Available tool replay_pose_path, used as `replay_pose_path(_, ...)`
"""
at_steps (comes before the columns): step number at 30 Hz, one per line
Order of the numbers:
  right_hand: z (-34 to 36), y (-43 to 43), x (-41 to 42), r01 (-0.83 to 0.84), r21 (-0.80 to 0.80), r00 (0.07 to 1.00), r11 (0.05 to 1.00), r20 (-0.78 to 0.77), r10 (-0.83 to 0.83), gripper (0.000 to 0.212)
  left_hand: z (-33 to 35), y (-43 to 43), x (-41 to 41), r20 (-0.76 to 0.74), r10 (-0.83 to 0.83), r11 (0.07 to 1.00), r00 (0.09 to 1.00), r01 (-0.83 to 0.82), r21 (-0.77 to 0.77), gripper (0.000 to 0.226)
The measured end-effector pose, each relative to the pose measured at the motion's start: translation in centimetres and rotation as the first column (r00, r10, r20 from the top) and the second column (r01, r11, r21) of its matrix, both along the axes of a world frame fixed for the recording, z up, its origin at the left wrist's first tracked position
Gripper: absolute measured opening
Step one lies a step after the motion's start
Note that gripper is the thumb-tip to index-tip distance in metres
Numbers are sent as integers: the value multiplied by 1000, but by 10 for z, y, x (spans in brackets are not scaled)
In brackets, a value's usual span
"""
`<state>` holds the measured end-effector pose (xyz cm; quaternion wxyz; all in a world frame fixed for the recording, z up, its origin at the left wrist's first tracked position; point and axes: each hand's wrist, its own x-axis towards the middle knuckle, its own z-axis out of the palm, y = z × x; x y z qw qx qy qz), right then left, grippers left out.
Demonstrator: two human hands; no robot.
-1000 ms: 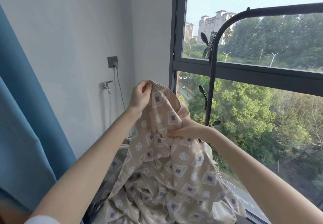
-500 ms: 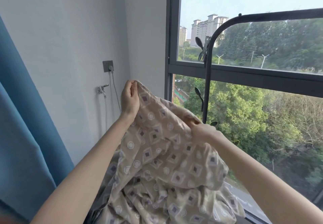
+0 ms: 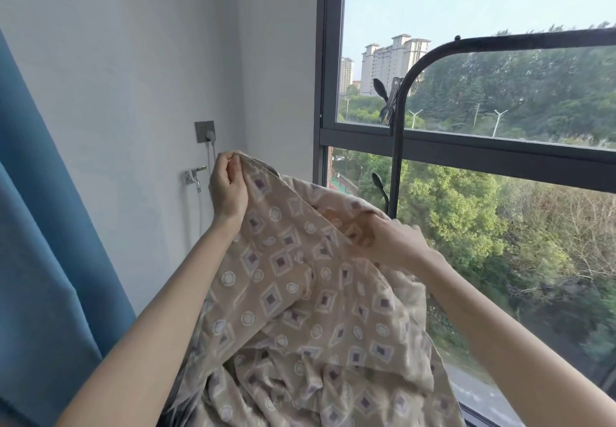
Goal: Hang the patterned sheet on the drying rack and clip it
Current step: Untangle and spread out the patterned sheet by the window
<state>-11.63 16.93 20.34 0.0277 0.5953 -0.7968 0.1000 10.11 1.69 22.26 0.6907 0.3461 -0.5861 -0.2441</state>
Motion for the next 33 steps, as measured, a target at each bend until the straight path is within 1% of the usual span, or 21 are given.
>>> replay_pose_path(2, 0, -1, 8, -59, -264, 997, 963, -67, 43, 58, 1, 0, 0, 0, -26, 1000, 1000, 26, 2, 21)
replay_pose_path(3, -2, -4, 11, -91, -413, 993, 906, -111, 48, 53, 2, 2, 0, 6, -47, 999, 999, 47, 1, 20)
replay_pose_path(4, -5, -7, 15, -127, -513, 988, 849, -144, 60, 51, 4, 3, 0, 13, -73, 997, 997, 73, -1, 19)
replay_pose_path(5, -11, -11, 19, -154, -548, 984, 822, -160, 78, 53, 5, 6, -1, 19, -100, 995, 995, 100, -4, 18)
replay_pose_path(7, -22, -22, 27, -165, -506, 982, 847, -164, 93, 61, 6, 10, -2, 30, -148, 989, 989, 148, -9, 16)
replay_pose_path(8, -29, -27, 31, -143, -499, 985, 854, -153, 75, 65, 6, 11, -3, 38, -166, 986, 985, 167, -12, 15)
replay_pose_path(10, -35, -39, 40, -69, -576, 996, 815, -87, 22, 71, 7, 14, -4, 71, -195, 980, 978, 197, -17, 16)
replay_pose_path(12, -34, -49, 46, -25, -672, 999, 740, -37, 0, 67, 6, 15, -4, 109, -217, 975, 970, 221, -25, 16)
replay_pose_path(14, -27, -56, 49, -26, -735, 999, 678, -36, -1, 52, 6, 17, -2, 143, -232, 970, 962, 240, -42, 16)
replay_pose_path(16, -19, -59, 49, -52, -733, 998, 678, -24, 51, 38, 7, 18, -1, 158, -243, 966, 957, 254, -49, 16)
replay_pose_path(18, -12, -58, 45, -83, -689, 988, 720, 37, 149, 29, 7, 17, 0, 154, -242, 966, 958, 253, -53, 15)
replay_pose_path(20, -8, -52, 41, -119, -710, 971, 694, 64, 232, 23, 6, 13, 0, 135, -216, 974, 967, 224, -46, 16)
replay_pose_path(22, -7, -40, 41, -219, -758, 937, 614, 13, 350, 21, 6, 6, 0, 94, -166, 985, 982, 170, -30, 19)
replay_pose_path(23, -8, -34, 42, -296, -745, 915, 597, -41, 402, 24, 7, 3, -1, 78, -141, 990, 987, 143, -18, 21)
replay_pose_path(24, -11, -29, 44, -372, -700, 898, 609, -104, 428, 27, 9, 0, -3, 71, -120, 993, 990, 121, -5, 22)
replay_pose_path(25, -15, -25, 45, -428, -638, 888, 641, -164, 430, 30, 10, -1, -6, 74, -105, 994, 992, 105, 2, 22)
replay_pose_path(27, -25, -23, 46, -435, -555, 899, 709, -218, 380, 33, 13, 0, -13, 91, -88, 996, 992, 88, 6, 21)
replay_pose_path(29, -32, -22, 46, -361, -565, 931, 742, -176, 318, 32, 14, 0, -20, 84, -91, 996, 992, 90, 10, 20)
replay_pose_path(31, -36, -20, 47, -281, -609, 956, 741, -112, 270, 20, 14, -1, -25, 58, -108, 994, 992, 107, 18, 22)
replay_pose_path(32, -39, -19, 48, -257, -606, 963, 753, -99, 249, 20, 15, -1, -26, 51, -114, 993, 992, 113, 23, 23)
replay_pose_path(33, -43, -18, 50, -241, -573, 969, 783, -103, 223, 27, 15, -1, -26, 50, -121, 993, 991, 119, 24, 23)
